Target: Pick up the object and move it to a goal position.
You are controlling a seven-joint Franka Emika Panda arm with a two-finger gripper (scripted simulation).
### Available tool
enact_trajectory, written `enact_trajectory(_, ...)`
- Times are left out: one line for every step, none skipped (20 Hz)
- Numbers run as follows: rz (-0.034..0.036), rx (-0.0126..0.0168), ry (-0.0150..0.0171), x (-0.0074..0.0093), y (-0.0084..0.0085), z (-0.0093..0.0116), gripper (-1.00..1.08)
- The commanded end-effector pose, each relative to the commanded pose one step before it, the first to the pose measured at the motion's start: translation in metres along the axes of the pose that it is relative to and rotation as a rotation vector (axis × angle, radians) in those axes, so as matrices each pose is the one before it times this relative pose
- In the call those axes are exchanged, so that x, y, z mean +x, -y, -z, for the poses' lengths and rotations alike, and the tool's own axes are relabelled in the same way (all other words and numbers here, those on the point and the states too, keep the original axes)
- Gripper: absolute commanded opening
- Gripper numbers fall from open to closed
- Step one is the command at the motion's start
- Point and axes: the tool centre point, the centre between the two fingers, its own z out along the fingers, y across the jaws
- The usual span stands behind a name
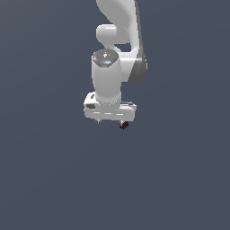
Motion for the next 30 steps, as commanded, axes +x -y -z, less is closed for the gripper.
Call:
enact_trajectory(-0.02154,0.00035,0.00169,-0.00332,0.00345,-0.00434,1.0)
enact_trajectory(-0.0114,0.00013,0.00069,-0.00171,0.00156,-0.00214,1.0)
enact_trajectory(-0.01259,0.00011,0.00076,-0.00192,0.00164,-0.00235,1.0)
enact_trajectory(-0.01367,0.00008,0.00082,-0.00212,0.00174,-0.00254,1.0)
enact_trajectory(-0.01482,0.00004,0.00088,-0.00235,0.00183,-0.00273,1.0)
enact_trajectory(-0.01596,0.0,0.00093,-0.00258,0.00191,-0.00292,1.0)
enact_trajectory(-0.01715,-0.00006,0.00098,-0.00282,0.00195,-0.00311,1.0)
enact_trajectory(-0.01834,-0.00013,0.00103,-0.00307,0.00198,-0.0033,1.0)
enact_trajectory(-0.01955,-0.00021,0.00107,-0.00334,0.00199,-0.00348,1.0)
enact_trajectory(-0.02076,-0.00031,0.0011,-0.00361,0.00197,-0.00365,1.0)
enact_trajectory(-0.02198,-0.00042,0.00112,-0.00389,0.00193,-0.00383,1.0)
enact_trajectory(-0.02295,-0.00053,0.00112,-0.00413,0.00184,-0.00394,1.0)
enact_trajectory(-0.02307,-0.00063,0.00107,-0.00422,0.00167,-0.00391,1.0)
enact_trajectory(-0.02312,-0.00073,0.00101,-0.00428,0.00149,-0.00387,1.0)
enact_trajectory(-0.02316,-0.00082,0.00094,-0.00434,0.0013,-0.00383,1.0)
enact_trajectory(-0.0232,-0.00091,0.00087,-0.00438,0.00112,-0.00378,1.0)
enact_trajectory(-0.02324,-0.001,0.00079,-0.00442,0.00092,-0.00373,1.0)
enact_trajectory(-0.02328,-0.00108,0.00071,-0.00446,0.00073,-0.00369,1.0)
enact_trajectory(-0.02331,-0.00116,0.00062,-0.00449,0.00055,-0.00364,1.0)
enact_trajectory(-0.02326,-0.00124,0.00053,-0.00448,0.00035,-0.00358,1.0)
enact_trajectory(-0.02228,-0.00125,0.00042,-0.00431,0.00017,-0.00338,1.0)
enact_trajectory(-0.02112,-0.00124,0.00032,-0.00407,-0.00001,-0.00315,1.0)
enact_trajectory(-0.01994,-0.00122,0.00022,-0.00384,-0.00016,-0.00294,1.0)
enact_trajectory(-0.01875,-0.00119,0.00014,-0.0036,-0.00027,-0.00273,1.0)
enact_trajectory(-0.01755,-0.00114,0.00007,-0.00336,-0.00036,-0.00252,1.0)
enact_trajectory(-0.01636,-0.00109,0.00001,-0.00311,-0.00043,-0.00232,1.0)
enact_trajectory(-0.01516,-0.00103,-0.00004,-0.00287,-0.00049,-0.00213,1.0)
enact_trajectory(-0.01396,-0.00097,-0.00008,-0.00263,-0.00052,-0.00194,1.0)
enact_trajectory(-0.01275,-0.0009,-0.00011,-0.00239,-0.00053,-0.00175,1.0)
enact_trajectory(-0.01155,-0.00082,-0.00013,-0.00215,-0.00053,-0.00157,1.0)
